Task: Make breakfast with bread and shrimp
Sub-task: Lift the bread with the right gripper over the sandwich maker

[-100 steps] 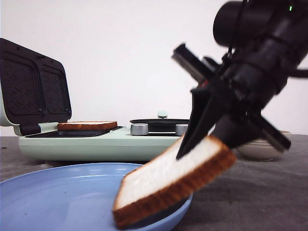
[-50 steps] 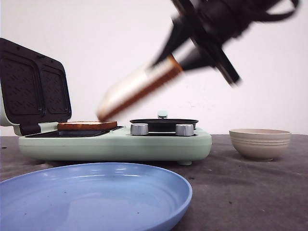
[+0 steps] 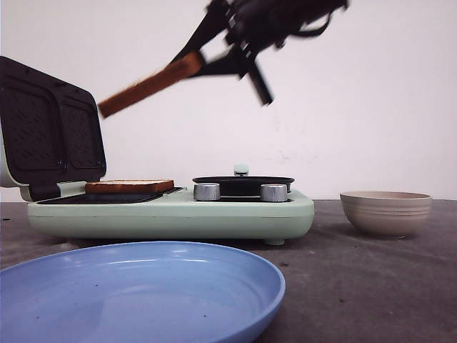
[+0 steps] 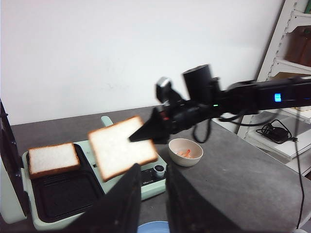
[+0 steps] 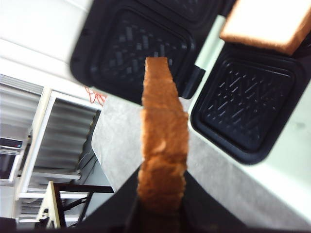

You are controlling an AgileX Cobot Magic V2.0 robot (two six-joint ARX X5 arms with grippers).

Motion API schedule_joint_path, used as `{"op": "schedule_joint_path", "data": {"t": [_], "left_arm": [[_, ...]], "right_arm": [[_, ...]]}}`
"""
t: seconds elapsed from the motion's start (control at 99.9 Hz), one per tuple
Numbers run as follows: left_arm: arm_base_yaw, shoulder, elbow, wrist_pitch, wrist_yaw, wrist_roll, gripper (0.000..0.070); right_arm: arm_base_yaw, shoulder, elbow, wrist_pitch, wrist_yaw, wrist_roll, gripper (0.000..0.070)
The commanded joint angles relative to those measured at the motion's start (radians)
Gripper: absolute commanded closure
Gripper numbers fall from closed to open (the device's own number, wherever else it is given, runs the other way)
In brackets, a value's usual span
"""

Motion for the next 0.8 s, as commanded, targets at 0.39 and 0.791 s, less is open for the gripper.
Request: {"op": "schedule_joint_path", "data": {"t": [0.39,0.791], "left_arm": [[-0.005,0.002,0.011,0.009,-0.002,-0.009,0.0690],[-0.005,0.002,0.011,0.008,-0.003,-0.008,0.0690]], "right_arm": [[0.015,0.355,0.327,0.021,-0.025,0.111,0.0700],[0.042,0.472,0.346,0.106,-0.023,0.231,0.0700]]}}
